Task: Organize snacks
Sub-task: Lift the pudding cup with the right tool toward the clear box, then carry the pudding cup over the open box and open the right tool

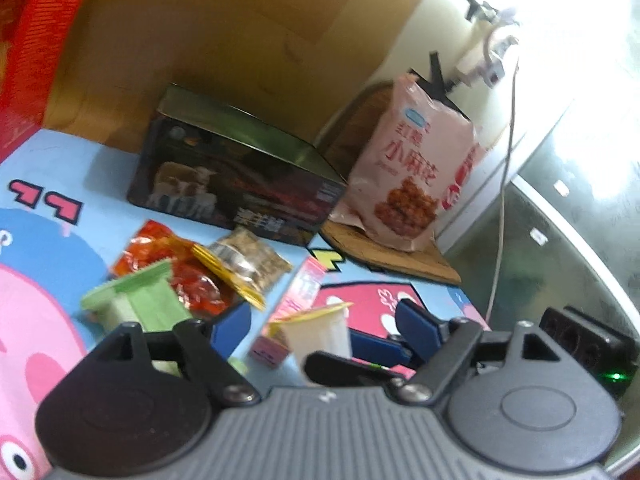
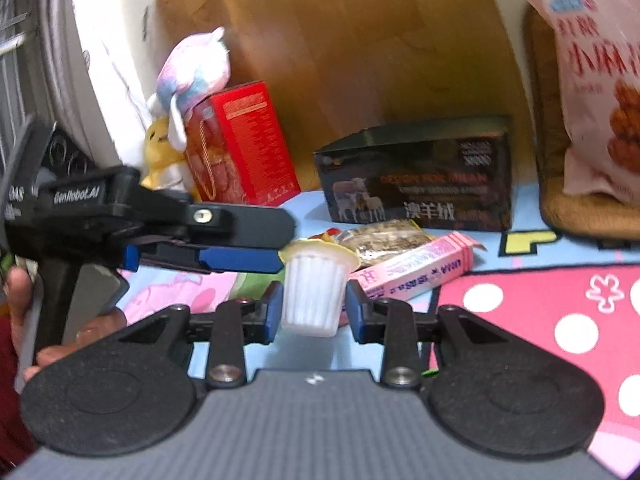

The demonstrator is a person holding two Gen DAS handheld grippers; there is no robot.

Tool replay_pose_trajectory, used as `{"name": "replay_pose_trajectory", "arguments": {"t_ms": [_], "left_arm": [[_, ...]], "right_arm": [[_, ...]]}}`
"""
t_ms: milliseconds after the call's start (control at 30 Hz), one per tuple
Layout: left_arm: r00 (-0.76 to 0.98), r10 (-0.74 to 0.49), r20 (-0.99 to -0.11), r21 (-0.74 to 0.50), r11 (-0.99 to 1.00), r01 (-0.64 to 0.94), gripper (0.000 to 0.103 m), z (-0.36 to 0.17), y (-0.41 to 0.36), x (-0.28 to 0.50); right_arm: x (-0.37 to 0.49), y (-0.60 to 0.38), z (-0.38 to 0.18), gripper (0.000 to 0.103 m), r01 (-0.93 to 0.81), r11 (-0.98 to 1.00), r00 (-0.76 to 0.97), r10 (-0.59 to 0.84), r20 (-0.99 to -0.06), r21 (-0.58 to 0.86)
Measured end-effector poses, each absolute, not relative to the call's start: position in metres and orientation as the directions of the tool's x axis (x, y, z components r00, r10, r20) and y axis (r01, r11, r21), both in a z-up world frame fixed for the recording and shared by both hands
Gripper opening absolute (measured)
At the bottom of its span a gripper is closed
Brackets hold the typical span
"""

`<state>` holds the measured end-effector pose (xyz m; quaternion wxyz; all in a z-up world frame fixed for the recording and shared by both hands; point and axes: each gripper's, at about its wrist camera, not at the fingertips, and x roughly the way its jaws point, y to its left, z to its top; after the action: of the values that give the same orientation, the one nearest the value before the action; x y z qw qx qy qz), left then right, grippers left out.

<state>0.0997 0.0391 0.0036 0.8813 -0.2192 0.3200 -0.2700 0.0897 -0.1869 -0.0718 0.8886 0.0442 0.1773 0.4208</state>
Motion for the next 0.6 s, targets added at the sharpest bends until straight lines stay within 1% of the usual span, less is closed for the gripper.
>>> {"name": "replay_pose_trajectory", "arguments": {"t_ms": [33,67,133,167,233,300,600], "left_arm": [[0.646,-0.616,-0.451,-0.554,0.761,0.338,0.072,0.0029,0.0367,0.0995],[0.647,-0.607,-0.461,-0.545,0.769,0.334,0.07,0.0022,0.0347,0.0994],[0.655,-0.586,-0.477,-0.529,0.786,0.319,0.058,0.0006,0.0338,0.0996],[0.657,-0.58,-0.481,-0.529,0.79,0.31,0.055,-0.0003,0.0349,0.1003],[0.659,-0.578,-0.482,-0.539,0.788,0.297,0.045,-0.0015,0.038,0.1017],[0.659,-0.579,-0.481,-0.545,0.786,0.292,0.044,-0.0024,0.0396,0.1028],[0.665,-0.573,-0.479,-0.536,0.791,0.295,0.045,-0.0008,0.0388,0.102]], "right_arm": [[0.087,-0.1846,-0.0713,0.036,-0.741,0.637,0.58,0.767,-0.273,0.212],[0.0837,-0.182,-0.0706,0.036,-0.75,0.632,0.579,0.77,-0.266,0.195],[0.0794,-0.179,-0.0695,0.036,-0.761,0.628,0.582,0.772,-0.254,0.165],[0.0788,-0.1781,-0.0691,0.036,-0.76,0.632,0.588,0.768,-0.254,0.154],[0.0803,-0.179,-0.0687,0.036,-0.754,0.638,0.594,0.763,-0.254,0.155],[0.0822,-0.1811,-0.0685,0.036,-0.75,0.639,0.594,0.764,-0.251,0.17],[0.0789,-0.1801,-0.0683,0.036,-0.745,0.646,0.603,0.759,-0.246,0.167]]}}
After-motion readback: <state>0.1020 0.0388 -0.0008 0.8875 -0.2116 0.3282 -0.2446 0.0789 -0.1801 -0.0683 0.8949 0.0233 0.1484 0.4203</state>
